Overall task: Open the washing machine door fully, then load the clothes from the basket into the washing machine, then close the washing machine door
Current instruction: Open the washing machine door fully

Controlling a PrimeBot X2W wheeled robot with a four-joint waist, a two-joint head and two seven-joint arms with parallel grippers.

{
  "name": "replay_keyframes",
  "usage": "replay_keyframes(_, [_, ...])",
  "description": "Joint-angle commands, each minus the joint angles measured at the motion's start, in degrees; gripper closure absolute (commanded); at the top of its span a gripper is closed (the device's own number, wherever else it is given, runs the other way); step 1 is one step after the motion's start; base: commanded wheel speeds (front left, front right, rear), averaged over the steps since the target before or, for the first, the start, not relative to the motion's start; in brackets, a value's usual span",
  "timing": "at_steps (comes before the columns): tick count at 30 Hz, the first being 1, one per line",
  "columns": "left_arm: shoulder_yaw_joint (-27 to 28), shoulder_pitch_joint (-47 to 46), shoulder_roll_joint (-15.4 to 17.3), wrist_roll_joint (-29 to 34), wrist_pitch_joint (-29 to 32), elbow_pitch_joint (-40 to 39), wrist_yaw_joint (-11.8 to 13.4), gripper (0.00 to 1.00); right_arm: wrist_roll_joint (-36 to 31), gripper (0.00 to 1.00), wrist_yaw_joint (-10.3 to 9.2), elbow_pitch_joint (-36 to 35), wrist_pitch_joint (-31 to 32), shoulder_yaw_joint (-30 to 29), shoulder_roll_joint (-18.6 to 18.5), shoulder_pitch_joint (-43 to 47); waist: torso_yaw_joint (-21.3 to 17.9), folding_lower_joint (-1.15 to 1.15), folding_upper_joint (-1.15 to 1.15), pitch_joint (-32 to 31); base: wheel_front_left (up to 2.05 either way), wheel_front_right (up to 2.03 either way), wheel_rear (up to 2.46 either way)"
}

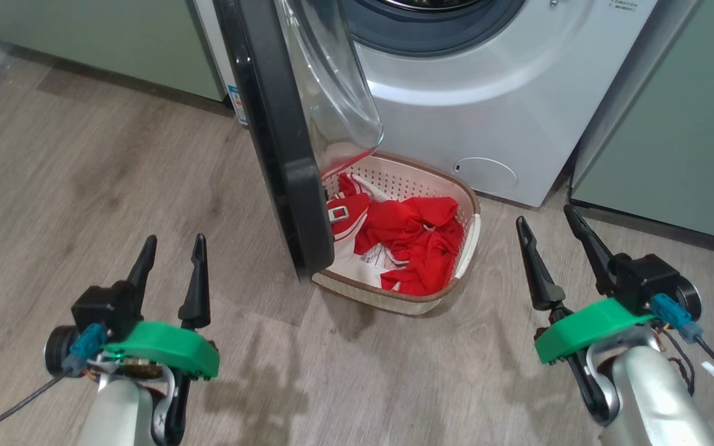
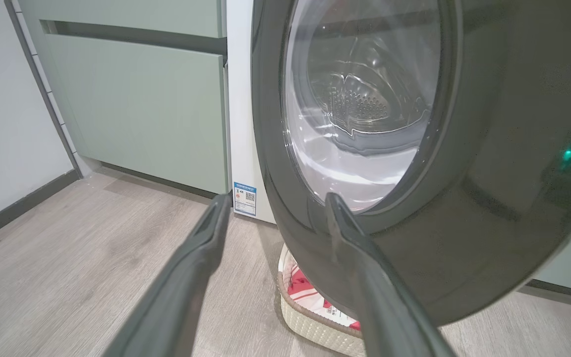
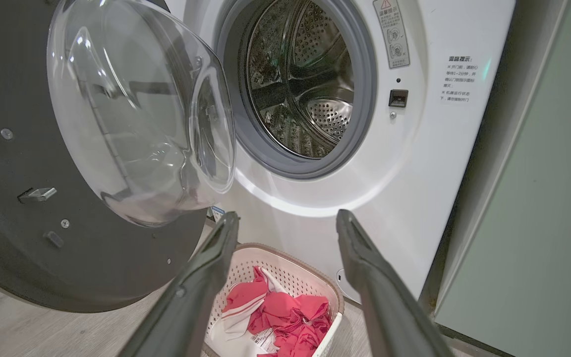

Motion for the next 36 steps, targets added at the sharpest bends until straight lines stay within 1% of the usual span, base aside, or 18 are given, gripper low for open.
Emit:
replay_keyframes(1, [1.8,-1.9,0.9,0.2,-0.5,-1.5,-0.1,0.0,-0.4,0.0,0.0,-1.6,-0.6,1.0,0.6,-2.5,0.0,0.0,0.0,0.1,0.0,0.0,0.0])
replay_keyframes(4, [1.8,-1.9,0.9,0.3,-0.5,-1.4,0.0,0.01,-0.2,0.0,0.0,-1.4,-0.6,1.1,0.6,-2.6,0.1,0.0,0.0,0.2,0.0,0.0,0.0])
replay_keyframes(5, [1.8,-1.9,0.9,0.3,-0.5,-1.4,0.0,0.58,-0.1,0.0,0.0,-1.4,-0.6,1.1,0.6,-2.7,0.1,0.0,0.0,0.2,0.0,0.0,0.0])
replay_keyframes(6, [1.7,-1.9,0.9,0.4,-0.5,-1.4,0.0,1.0,-0.1,0.0,0.0,-1.4,-0.6,1.1,0.7,-2.8,0.1,0.0,0.0,0.2,0.0,0.0,0.0])
replay_keyframes(17, [2.0,-2.2,0.9,0.5,-0.5,-1.7,-0.1,1.0,0.1,0.0,0.0,-1.2,-0.7,0.9,0.7,-2.9,0.6,0.0,0.0,0.1,0.0,0.0,0.0])
replay_keyframes(22, [2.8,-3.2,0.9,0.6,-0.5,-4.1,-0.2,1.0,0.2,0.0,0.0,-1.1,-0.7,0.9,0.7,-2.8,0.8,0.0,0.0,-0.3,0.0,0.0,0.0])
replay_keyframes(25, [3.8,-5.0,1.3,1.1,-0.5,-7.6,-0.3,1.0,0.3,0.0,0.0,-1.1,-0.7,0.9,0.7,-2.6,1.0,0.0,0.0,-0.6,0.0,0.0,0.0])
replay_keyframes(29, [4.6,-8.5,2.2,2.4,-0.5,-14.2,-0.1,1.0,0.4,0.0,0.0,-1.1,-0.8,0.8,0.7,-2.4,1.3,0.0,0.0,-1.0,0.0,0.0,0.0])
replay_keyframes(33, [4.0,-12.4,2.5,3.7,-0.5,-21.1,-0.1,1.0,0.5,0.0,0.0,-1.1,-0.8,0.8,0.7,-2.2,1.4,0.0,0.0,-1.3,0.0,0.0,0.0])
replay_keyframes(36, [2.1,-15.1,2.2,4.1,-0.5,-25.3,-0.3,1.0,0.6,0.0,0.0,-1.1,-0.8,0.9,0.7,-2.1,1.2,0.0,0.0,-1.5,0.0,0.0,0.0])
